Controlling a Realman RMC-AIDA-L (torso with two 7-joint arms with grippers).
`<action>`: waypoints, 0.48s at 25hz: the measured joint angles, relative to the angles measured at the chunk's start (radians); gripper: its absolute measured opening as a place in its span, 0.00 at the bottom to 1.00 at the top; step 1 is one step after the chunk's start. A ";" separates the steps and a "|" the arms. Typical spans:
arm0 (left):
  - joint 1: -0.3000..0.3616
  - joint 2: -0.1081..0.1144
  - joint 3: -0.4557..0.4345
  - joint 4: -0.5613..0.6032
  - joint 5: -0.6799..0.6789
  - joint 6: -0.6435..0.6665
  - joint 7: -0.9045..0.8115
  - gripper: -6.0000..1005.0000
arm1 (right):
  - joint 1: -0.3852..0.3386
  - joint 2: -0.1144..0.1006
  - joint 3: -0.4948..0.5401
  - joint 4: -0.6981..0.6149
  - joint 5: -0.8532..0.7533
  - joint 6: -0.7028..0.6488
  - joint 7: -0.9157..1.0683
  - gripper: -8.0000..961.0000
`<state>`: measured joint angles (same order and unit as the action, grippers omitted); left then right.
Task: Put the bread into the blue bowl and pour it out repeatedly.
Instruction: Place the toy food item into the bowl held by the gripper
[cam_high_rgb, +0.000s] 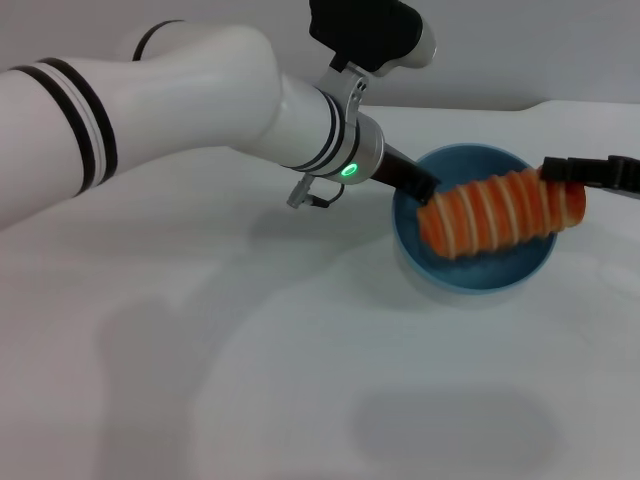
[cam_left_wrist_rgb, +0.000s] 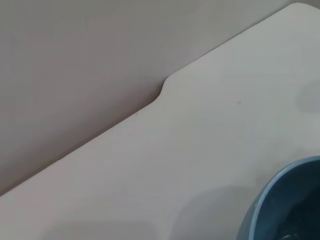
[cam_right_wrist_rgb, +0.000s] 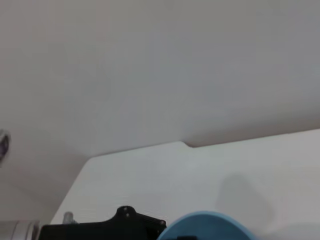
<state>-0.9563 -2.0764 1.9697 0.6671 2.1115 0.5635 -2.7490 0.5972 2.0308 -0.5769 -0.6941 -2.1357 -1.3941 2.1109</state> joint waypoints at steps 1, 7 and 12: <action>0.000 0.000 -0.002 -0.001 0.000 0.000 0.000 0.00 | -0.002 0.000 -0.001 -0.003 0.006 -0.002 0.000 0.21; 0.002 0.001 -0.001 -0.003 -0.001 -0.006 0.000 0.00 | -0.005 0.001 -0.007 -0.004 0.013 -0.001 -0.022 0.36; 0.002 0.001 0.000 -0.004 -0.001 -0.009 0.000 0.00 | -0.009 0.005 -0.001 -0.017 0.019 -0.010 -0.028 0.44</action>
<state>-0.9540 -2.0759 1.9699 0.6629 2.1106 0.5546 -2.7490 0.5884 2.0359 -0.5775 -0.7112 -2.1165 -1.4040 2.0833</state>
